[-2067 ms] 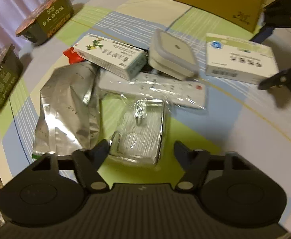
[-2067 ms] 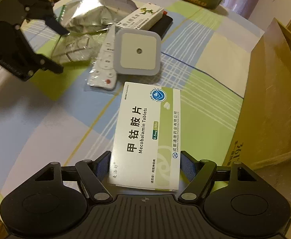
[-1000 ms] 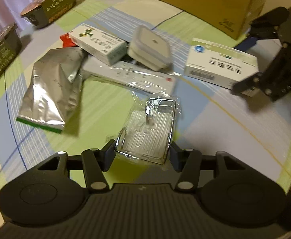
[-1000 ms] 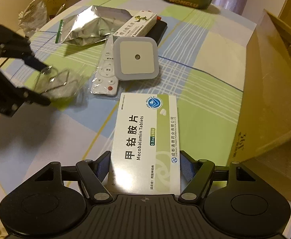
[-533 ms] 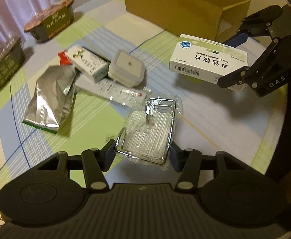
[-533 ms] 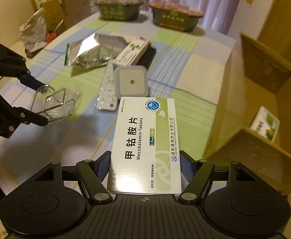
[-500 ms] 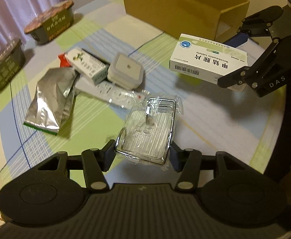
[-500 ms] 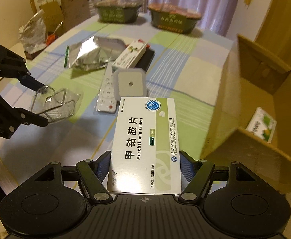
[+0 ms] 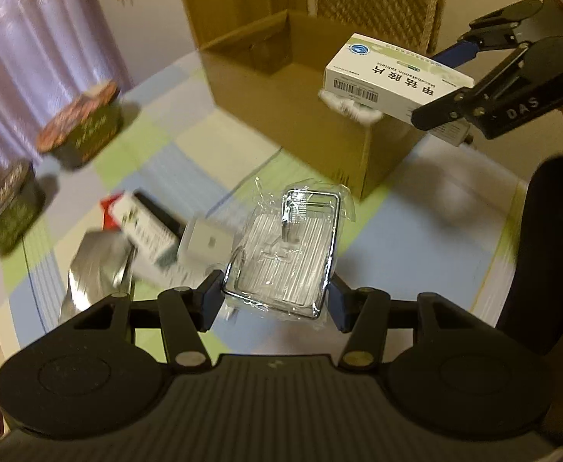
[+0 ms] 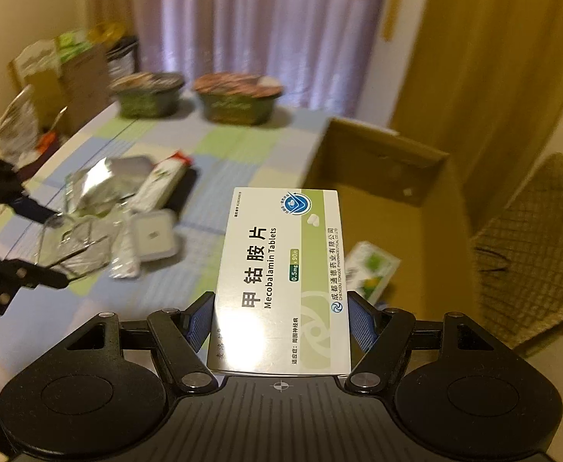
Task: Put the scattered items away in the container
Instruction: 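Carry both items over the cardboard box and release them inside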
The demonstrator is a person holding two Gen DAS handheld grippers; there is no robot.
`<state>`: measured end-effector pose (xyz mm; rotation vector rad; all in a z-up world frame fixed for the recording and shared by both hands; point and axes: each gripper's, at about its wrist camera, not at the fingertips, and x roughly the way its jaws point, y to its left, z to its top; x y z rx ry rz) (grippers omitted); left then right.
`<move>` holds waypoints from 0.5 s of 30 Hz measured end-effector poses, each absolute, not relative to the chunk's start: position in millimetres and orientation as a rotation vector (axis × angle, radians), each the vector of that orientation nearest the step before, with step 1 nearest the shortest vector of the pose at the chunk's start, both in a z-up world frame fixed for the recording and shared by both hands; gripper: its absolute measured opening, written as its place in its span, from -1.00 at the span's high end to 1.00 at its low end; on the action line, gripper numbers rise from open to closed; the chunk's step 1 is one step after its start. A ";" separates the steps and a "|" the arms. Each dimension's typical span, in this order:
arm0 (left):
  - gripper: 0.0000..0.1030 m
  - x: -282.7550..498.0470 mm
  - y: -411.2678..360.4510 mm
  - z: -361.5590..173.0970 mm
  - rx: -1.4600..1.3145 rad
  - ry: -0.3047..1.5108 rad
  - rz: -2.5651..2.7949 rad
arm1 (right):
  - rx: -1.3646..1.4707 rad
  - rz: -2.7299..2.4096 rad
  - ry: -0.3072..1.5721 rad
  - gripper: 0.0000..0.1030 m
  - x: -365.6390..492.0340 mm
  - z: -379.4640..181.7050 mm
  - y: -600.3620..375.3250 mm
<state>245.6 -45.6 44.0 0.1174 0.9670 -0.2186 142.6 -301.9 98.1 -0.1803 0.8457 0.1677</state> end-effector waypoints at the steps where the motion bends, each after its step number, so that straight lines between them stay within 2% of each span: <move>1: 0.02 253.1 -51.2 48.2 0.119 0.960 -0.216 | -0.174 0.153 0.842 -0.42 145.1 101.0 -310.1; 15: 0.02 370.7 -121.2 70.9 0.096 0.923 -0.264 | -0.088 0.056 0.865 -0.42 189.0 100.0 -400.2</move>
